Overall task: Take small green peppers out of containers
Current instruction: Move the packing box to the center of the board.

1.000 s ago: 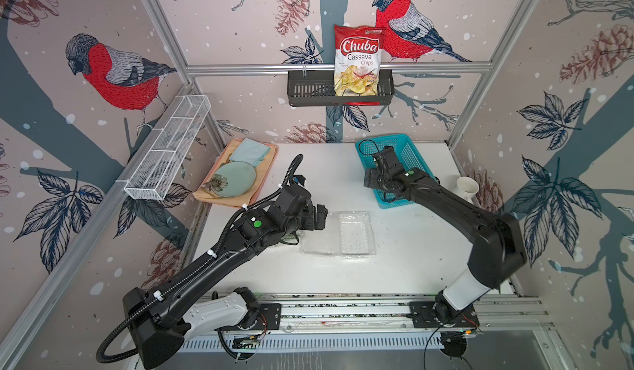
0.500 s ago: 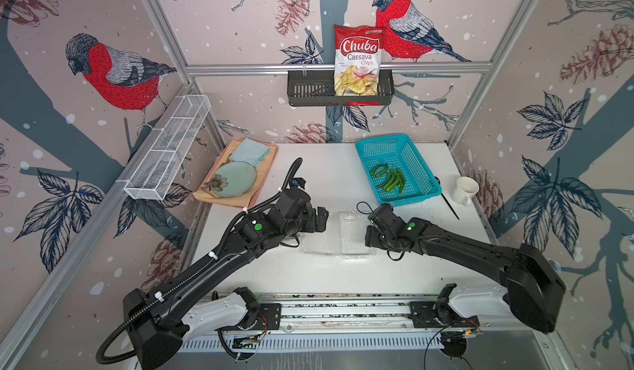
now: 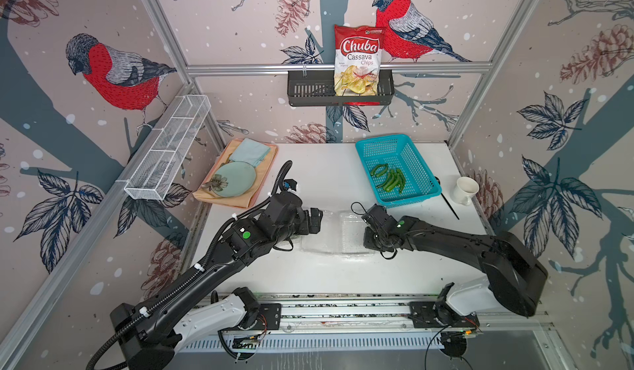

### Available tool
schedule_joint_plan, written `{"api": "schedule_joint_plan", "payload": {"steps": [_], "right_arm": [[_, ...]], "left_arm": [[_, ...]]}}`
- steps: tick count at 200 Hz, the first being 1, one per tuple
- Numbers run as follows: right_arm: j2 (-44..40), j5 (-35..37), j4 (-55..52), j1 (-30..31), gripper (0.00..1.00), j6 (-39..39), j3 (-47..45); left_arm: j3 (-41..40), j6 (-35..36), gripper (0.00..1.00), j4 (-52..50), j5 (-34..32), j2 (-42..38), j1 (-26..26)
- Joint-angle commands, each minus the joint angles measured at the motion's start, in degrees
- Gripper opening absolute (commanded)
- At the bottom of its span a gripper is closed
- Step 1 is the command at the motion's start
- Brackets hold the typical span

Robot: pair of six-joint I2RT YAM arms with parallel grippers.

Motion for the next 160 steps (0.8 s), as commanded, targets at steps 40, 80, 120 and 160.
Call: {"api": "schedule_joint_plan", "payload": {"steps": [40, 80, 120, 160], "right_arm": [[8.6, -1.58, 0.24, -6.55, 0.06, -4.95, 11.76], [16.92, -4.0, -0.19, -12.84, 0.03, -9.3, 23.85], [30.3, -3.36, -3.53, -14.44, 0.03, -11.69, 40.77], [39.0, -1.1, -3.56, -15.54, 0.03, -10.86, 49.87]], "left_arm": [[1.21, -1.93, 0.97, -3.47, -5.2, -1.12, -0.01], [1.27, -2.34, 0.97, -4.44, -6.46, -1.26, 0.08], [2.79, -7.98, 0.97, -14.81, -14.68, -0.09, 3.28], [0.08, -2.22, 0.97, -11.39, -6.35, -2.42, 16.84]]}}
